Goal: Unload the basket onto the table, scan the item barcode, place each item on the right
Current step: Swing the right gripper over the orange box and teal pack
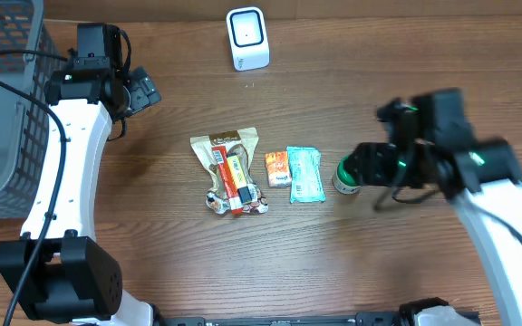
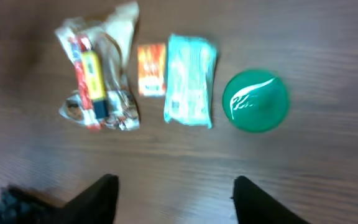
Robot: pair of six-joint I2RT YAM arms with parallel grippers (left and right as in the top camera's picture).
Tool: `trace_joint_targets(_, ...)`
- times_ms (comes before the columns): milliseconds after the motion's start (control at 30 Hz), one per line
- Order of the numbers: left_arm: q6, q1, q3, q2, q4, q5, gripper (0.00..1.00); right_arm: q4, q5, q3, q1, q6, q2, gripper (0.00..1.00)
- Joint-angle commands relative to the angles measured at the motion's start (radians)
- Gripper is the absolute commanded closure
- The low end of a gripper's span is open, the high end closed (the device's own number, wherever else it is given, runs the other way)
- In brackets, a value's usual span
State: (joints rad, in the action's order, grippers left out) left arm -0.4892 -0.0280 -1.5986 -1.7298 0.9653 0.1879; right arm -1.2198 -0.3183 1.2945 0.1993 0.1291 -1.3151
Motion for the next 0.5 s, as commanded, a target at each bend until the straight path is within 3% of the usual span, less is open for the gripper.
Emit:
trace_joint_targets(0,0.022,-0.004,-0.005,0.009,-0.001,0.002,0.00,0.025,-0.024,0.016,0.062,-0.019,-0.121,0.44)
trace_joint_targets(167,0.022,-0.004,-0.005,0.009,-0.001,0.002,0.00,0.142,-0.014,0.016,0.157,-0.052,-0.266,0.48)
trace_joint_targets(267,0.022,-0.004,-0.005,0.009,-0.001,0.002,0.00,0.226,0.003,0.016,0.192,-0.051,-0.324,0.57)
trace_joint_targets(467,0.022,-0.004,-0.005,0.009,-0.001,0.002,0.00,0.359,0.003,0.016,0.234,-0.051,-0.404,0.60)
